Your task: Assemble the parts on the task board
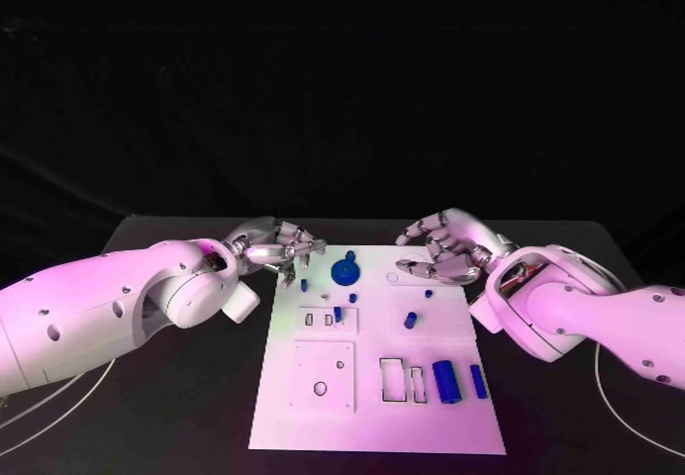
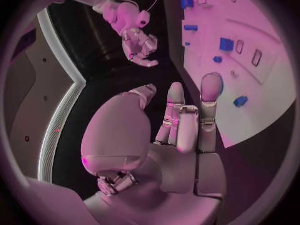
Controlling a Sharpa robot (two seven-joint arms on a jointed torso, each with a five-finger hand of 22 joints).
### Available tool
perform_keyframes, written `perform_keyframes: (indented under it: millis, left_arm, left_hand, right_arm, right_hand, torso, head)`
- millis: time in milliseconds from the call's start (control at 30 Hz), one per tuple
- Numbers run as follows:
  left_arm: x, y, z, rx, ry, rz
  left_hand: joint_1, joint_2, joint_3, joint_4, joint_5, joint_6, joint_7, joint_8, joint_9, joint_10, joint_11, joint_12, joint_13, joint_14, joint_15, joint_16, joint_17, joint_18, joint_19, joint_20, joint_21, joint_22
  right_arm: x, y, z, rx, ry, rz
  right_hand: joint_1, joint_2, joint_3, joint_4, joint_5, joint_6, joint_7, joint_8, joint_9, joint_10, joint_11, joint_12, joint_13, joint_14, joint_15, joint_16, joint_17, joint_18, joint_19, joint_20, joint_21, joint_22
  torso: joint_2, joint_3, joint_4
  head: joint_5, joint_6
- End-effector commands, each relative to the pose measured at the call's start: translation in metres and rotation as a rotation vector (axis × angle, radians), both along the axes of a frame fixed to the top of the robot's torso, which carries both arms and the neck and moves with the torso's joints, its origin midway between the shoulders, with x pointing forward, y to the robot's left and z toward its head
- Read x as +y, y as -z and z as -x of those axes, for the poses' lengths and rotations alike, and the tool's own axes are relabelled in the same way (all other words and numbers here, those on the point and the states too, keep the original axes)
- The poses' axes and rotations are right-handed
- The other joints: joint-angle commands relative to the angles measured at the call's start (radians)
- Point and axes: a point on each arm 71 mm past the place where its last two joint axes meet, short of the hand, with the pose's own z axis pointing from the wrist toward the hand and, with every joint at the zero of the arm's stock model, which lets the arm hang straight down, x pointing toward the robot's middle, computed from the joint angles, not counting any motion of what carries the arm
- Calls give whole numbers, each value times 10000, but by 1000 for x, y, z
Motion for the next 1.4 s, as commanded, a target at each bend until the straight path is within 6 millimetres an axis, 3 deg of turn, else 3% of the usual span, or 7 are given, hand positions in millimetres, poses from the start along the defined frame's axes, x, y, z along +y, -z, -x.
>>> perform_keyframes:
  millis: [33,133,200,533,633,900,1400]
  left_arm:
    - [-6,17,4,829,1235,-3283]
    - [-10,22,-1,877,1253,-4362]
    - [-13,24,-3,925,1273,-4917]
    - [-36,29,-10,1075,1492,-6660]
    - [-45,28,-12,1177,1608,-7055]
    - [-58,28,-14,1337,1903,-7571]
    - [-68,30,-13,1157,2446,-8392]
  left_hand:
    - [-399,148,-329,63,0,-148,-118,639,388,318,-129,1177,1088,427,-135,236,754,-171,74,-64,730,847]
    - [-716,246,-585,69,-12,51,-284,1158,706,1078,-239,2260,2355,561,-246,404,1023,-258,243,-147,1238,1523]
    - [-857,298,-727,88,-1,89,-380,1450,931,1350,-339,2672,2844,607,-329,454,1103,-284,275,-198,1414,1734]
    - [-1307,451,-1153,89,-15,103,-579,2092,1543,1819,-503,3349,3658,672,-476,524,1217,-364,405,-299,1821,2293]
    - [-1397,481,-1218,95,-18,75,-595,2145,1622,1865,-519,3417,3738,674,-493,524,1216,-393,485,-323,1944,2483]
    - [-1459,522,-1252,95,-14,53,-605,2173,1669,1866,-527,3433,3749,674,-502,523,1211,-401,504,-334,1987,2537]
    - [-1496,603,-1260,94,4,19,-609,2191,1716,1802,-532,3383,3658,673,-508,519,1202,-413,528,-345,2040,2613]
  right_arm:
    - [-13,1,-5,972,288,-1127]
    - [-23,2,-10,1361,699,-1476]
    - [-27,3,-11,1550,858,-1625]
    - [-34,5,-17,1909,1177,-1777]
    - [-34,6,-18,1967,1218,-1757]
    - [-35,7,-20,2039,1258,-1663]
    - [-36,8,-21,1994,1304,-1522]
  right_hand:
    - [74,44,61,28,39,51,-3,74,13,-20,-4,-15,82,854,-17,-37,1788,204,-77,-17,-59,-11]
    - [56,63,82,51,39,55,-5,85,16,-32,-6,-30,63,850,-18,-46,1767,211,-91,-19,-97,-37]
    - [56,65,85,51,39,55,-5,86,16,-33,-6,-30,62,850,-18,-45,1769,211,-92,-19,-99,-39]
    - [54,69,93,55,39,50,-5,88,16,-45,-6,-44,46,846,-19,-52,1751,219,-108,-20,-136,-66]
    - [42,65,94,62,36,44,-3,88,16,-45,-5,-45,45,844,-20,-55,1742,221,-112,-20,-147,-74]
    - [29,65,97,70,34,40,-3,90,16,-42,-4,-41,49,846,-20,-52,1751,220,-109,-21,-145,-71]
    - [-5,68,102,87,29,39,-3,99,18,-44,-3,-43,43,844,-19,-57,1740,221,-112,-22,-158,-79]
  torso:
    - [-120,50,-27]
    - [-183,80,-22]
    - [-203,91,-30]
    - [-263,140,-32]
    - [-284,151,-33]
    - [-247,132,-31]
    - [-217,116,-25]
  head:
    - [27,-38]
    - [37,-70]
    - [44,-94]
    - [80,-186]
    - [114,-225]
    - [115,-233]
    - [133,-323]
